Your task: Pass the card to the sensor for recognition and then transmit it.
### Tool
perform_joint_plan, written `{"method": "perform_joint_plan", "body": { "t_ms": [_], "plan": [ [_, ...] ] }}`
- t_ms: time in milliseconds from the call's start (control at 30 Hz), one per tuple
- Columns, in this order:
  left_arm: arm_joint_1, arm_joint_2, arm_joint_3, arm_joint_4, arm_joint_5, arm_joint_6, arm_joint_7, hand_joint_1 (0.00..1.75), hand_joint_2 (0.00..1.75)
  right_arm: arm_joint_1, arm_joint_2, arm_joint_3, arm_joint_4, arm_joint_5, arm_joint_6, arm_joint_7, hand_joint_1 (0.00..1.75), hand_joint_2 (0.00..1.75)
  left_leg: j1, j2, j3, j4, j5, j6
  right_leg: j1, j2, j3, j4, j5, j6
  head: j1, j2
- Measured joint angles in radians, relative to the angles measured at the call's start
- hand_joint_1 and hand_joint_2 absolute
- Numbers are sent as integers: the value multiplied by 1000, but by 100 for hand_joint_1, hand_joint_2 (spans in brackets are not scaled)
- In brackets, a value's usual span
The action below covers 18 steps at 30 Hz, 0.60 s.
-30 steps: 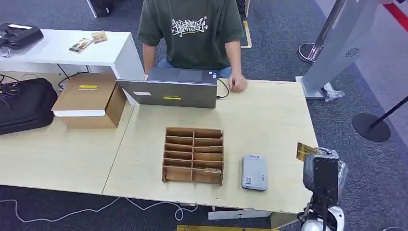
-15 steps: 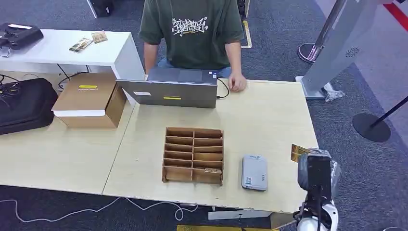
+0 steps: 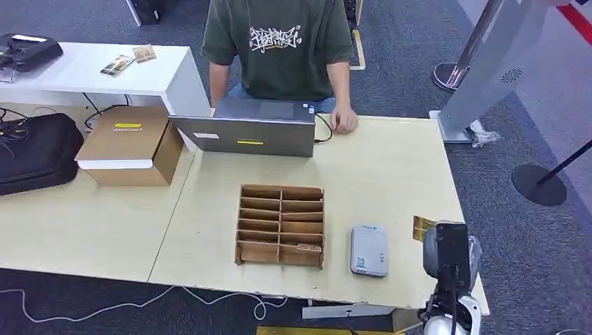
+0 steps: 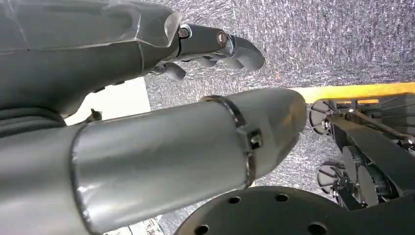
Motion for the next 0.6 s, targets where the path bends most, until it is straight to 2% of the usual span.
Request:
{"method": "perform_joint_plan", "body": {
  "t_ms": [167,600],
  "plan": [
    [0,-5,0,0,11,3,0,0,0,15,10,19,1,3,26,23,175,175,0,0,0,0,0,0,0,0,0,0,0,0,0,0],
    [0,-14,0,0,15,-1,19,0,0,4,10,64,57,-32,21,29,175,175,0,0,0,0,0,0,0,0,0,0,0,0,0,0]
  ]
}}
